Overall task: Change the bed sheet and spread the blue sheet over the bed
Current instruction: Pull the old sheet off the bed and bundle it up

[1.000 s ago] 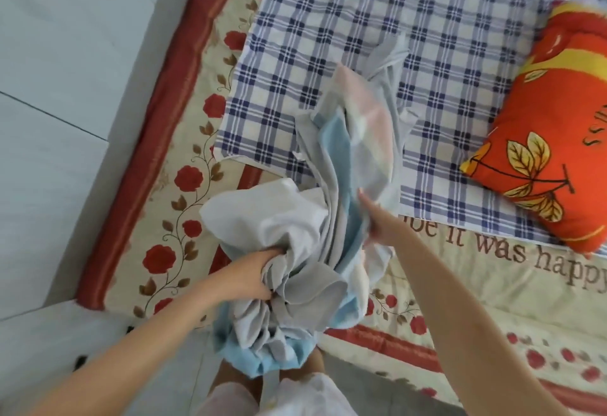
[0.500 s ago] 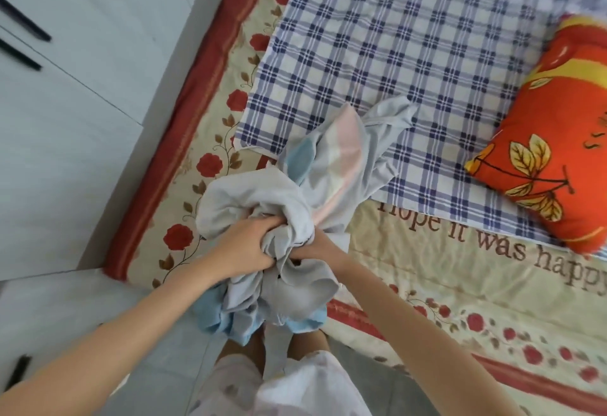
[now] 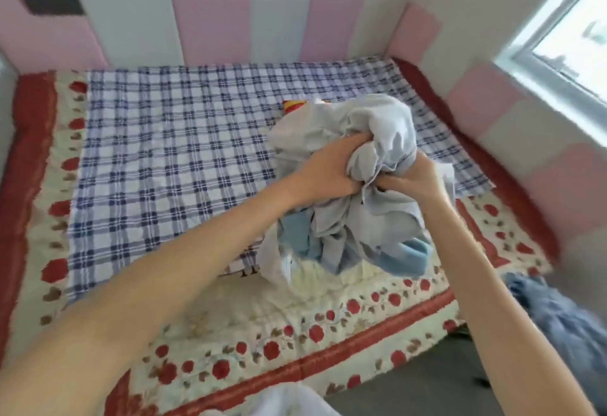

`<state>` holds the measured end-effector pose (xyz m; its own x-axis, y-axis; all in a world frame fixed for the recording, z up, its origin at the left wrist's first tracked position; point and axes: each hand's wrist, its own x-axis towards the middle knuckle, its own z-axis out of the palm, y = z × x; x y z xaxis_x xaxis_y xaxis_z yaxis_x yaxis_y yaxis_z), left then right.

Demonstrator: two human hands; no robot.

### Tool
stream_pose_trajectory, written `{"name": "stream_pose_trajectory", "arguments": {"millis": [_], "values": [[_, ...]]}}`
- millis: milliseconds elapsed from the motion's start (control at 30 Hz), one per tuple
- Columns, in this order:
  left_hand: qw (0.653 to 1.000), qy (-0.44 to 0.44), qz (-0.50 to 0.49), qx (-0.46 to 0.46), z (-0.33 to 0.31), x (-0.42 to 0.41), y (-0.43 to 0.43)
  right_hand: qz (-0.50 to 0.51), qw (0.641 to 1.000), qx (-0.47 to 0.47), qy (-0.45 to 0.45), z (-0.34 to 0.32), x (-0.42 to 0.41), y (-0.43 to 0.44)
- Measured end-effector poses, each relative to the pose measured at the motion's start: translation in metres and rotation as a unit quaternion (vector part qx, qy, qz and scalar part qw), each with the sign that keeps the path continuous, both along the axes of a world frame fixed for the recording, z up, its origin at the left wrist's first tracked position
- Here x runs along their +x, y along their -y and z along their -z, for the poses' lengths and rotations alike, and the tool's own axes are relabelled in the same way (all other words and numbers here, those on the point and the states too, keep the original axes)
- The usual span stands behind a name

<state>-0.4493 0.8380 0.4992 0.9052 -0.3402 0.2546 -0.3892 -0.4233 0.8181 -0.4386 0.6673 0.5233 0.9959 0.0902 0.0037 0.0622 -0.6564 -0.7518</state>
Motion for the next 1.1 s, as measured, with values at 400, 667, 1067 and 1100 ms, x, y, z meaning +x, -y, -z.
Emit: {"name": "stream_pose_trajectory", "arguments": {"millis": [400, 667, 1067, 1100], "values": [[0.946, -0.218, -0.037, 0.237, 0.146, -0.029, -0.032, -0.129, 0.887, -0.437, -0.077, 0.153, 0.089, 0.055], [0.855, -0.405, -0.246, 0.21, 0.37, -0.183, -0.173, -0.391, 0.78, -0.447, -0.197, 0.384, 0.01, -0.121], [0.768, -0.227, -0.393, 0.451, 0.568, -0.21, -0.347, -0.416, 0.838, -0.354, -0.008, 0.604, -0.082, -0.337], [0.769, -0.218, -0.377, 0.468, 0.57, -0.202, -0.357, -0.411, 0.848, -0.335, 0.002, 0.607, -0.092, -0.341]]}}
